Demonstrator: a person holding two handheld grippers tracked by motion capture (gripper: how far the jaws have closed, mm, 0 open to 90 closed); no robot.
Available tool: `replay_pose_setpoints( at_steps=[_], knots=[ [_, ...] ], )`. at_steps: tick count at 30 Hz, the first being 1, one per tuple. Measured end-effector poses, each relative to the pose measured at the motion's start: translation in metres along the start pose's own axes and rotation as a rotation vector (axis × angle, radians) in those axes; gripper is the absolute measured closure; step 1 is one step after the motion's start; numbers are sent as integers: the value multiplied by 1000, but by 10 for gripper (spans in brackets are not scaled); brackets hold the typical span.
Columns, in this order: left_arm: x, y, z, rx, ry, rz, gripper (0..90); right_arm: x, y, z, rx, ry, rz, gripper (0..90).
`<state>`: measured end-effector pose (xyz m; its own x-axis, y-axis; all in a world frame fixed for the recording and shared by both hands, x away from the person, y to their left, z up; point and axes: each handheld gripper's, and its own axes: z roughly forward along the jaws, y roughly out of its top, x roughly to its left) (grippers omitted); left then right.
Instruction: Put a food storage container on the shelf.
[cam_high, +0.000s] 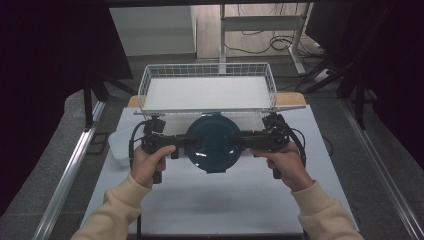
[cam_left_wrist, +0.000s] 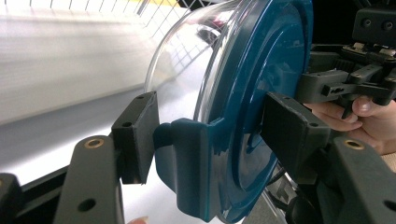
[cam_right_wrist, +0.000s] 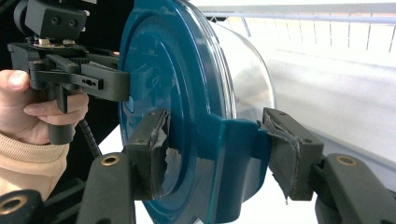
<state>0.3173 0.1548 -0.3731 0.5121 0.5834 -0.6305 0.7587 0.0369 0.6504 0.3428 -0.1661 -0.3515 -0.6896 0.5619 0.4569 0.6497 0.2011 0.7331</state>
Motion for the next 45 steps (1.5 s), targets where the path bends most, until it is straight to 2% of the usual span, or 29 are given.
replay_pose_setpoints(
  at_steps=[12, 22, 28, 36, 41, 45],
  knots=[
    [-15, 27, -14, -17, 7, 42, 378, 11, 28, -11, -8, 0, -28, 425],
    [-22, 52, -19, -20, 10, 57, 369, 16, 55, -17, -23, -10, -65, 424],
    [-22, 66, -21, -32, 4, 59, 368, 18, 71, -19, -22, -18, -90, 424],
    [-14, 83, -18, -17, -14, 44, 373, 11, 89, -16, -17, -19, -84, 424],
    [-13, 95, -19, -15, -9, 55, 373, 8, 98, -16, -23, -18, -90, 424],
    [-10, 108, -20, -21, -13, 37, 374, 5, 109, -13, -30, -15, -85, 424]
  ],
)
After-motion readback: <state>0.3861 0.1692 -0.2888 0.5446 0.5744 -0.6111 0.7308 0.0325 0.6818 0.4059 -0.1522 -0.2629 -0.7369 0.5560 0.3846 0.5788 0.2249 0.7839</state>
